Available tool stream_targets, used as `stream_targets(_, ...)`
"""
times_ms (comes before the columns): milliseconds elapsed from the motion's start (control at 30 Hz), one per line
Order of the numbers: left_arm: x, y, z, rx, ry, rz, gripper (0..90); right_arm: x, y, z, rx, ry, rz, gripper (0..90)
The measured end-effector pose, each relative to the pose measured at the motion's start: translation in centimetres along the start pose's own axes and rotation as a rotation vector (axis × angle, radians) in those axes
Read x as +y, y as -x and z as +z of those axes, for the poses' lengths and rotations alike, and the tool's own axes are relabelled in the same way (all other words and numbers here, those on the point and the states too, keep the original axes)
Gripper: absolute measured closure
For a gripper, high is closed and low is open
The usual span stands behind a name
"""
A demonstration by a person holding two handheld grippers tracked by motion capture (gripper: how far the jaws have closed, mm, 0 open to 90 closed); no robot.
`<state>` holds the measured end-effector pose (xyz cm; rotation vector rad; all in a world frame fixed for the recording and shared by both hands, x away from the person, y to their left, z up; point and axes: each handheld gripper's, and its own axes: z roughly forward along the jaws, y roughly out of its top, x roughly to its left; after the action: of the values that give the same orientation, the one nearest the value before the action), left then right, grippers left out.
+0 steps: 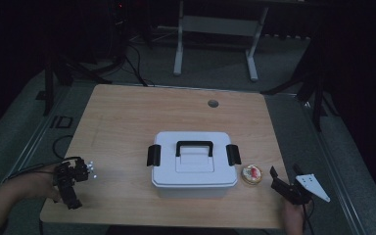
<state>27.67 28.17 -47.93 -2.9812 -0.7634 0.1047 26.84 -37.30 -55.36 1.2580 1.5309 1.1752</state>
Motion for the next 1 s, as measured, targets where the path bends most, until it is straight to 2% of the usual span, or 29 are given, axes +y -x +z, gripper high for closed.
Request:
stream_targets(67, 0.4, 0.0, -0.6, -0.014, 0.018, 0.001, 5.2, 0.0, 0.0, 0.0, 0.001, 0.001, 0.000, 13.3)
stream_targets(267, 1.4, 0.3, -1.9, -0.014, 0.060, 0.012, 5.2, 0.0, 0.0, 0.0, 0.002, 0.000, 0.001, 13.3)
stream_targets(300, 2.0, 0.4, -2.7, -0.010, 0.094, 0.019, 5.2, 0.0, 0.0, 0.0, 0.002, 0.000, 0.001, 13.3)
stream_targets(400, 2.9, 0.6, -3.8, -0.019, 0.139, 0.044, 5.2, 0.0, 0.0, 0.0, 0.001, 0.000, 0.004, 13.3)
stream_targets(500, 4.0, 0.8, -4.7, -0.027, 0.163, 0.060, 5.2, 0.0, 0.0, 0.0, 0.003, 0.000, 0.004, 13.3)
stream_targets(633, 5.4, 1.1, -5.8, -0.029, 0.158, 0.101, 5.3, 0.0, 0.0, 0.0, 0.003, -0.001, 0.005, 13.3)
stream_targets(733, 6.5, 1.4, -6.7, -0.016, 0.149, 0.131, 5.7, 0.0, 0.1, 0.0, 0.005, 0.000, 0.007, 13.3)
stream_targets(1000, 9.5, 2.4, -9.0, -0.001, 0.164, 0.204, 5.8, 0.0, 0.1, 0.0, 0.008, 0.001, 0.007, 13.3)
